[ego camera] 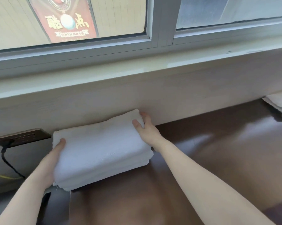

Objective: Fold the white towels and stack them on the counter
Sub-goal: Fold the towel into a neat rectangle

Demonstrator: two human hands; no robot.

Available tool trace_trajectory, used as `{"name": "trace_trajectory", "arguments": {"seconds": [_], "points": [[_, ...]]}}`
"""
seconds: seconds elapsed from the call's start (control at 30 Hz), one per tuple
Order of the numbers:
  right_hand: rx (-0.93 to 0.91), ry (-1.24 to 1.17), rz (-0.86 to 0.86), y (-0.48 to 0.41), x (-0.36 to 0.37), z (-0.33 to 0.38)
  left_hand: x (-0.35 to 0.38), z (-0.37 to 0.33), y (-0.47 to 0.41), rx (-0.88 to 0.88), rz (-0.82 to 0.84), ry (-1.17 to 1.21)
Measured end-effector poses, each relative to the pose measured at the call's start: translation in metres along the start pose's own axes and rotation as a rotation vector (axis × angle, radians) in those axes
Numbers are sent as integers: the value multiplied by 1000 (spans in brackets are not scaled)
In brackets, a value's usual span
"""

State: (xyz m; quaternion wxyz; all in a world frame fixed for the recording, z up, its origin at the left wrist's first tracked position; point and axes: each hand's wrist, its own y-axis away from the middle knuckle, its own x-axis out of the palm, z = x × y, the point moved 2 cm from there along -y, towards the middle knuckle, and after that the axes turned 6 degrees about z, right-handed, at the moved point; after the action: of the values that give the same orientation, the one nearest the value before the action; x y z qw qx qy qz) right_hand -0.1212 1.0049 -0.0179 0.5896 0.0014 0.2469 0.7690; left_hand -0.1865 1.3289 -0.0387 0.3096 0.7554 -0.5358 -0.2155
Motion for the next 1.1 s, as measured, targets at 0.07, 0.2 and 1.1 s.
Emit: {"name": "trace_trajectory", "arguments": {"seconds": [0.07, 0.2, 1.1], "points": [[33, -41, -50, 2, -1, 3, 2, -4, 0, 8, -24, -41], [15, -1, -106, 5, 3, 7, 13, -16, 3, 160, -130, -134], [-296, 1026, -4, -6, 41, 2, 96, -8, 8, 724, -193, -1429]]}}
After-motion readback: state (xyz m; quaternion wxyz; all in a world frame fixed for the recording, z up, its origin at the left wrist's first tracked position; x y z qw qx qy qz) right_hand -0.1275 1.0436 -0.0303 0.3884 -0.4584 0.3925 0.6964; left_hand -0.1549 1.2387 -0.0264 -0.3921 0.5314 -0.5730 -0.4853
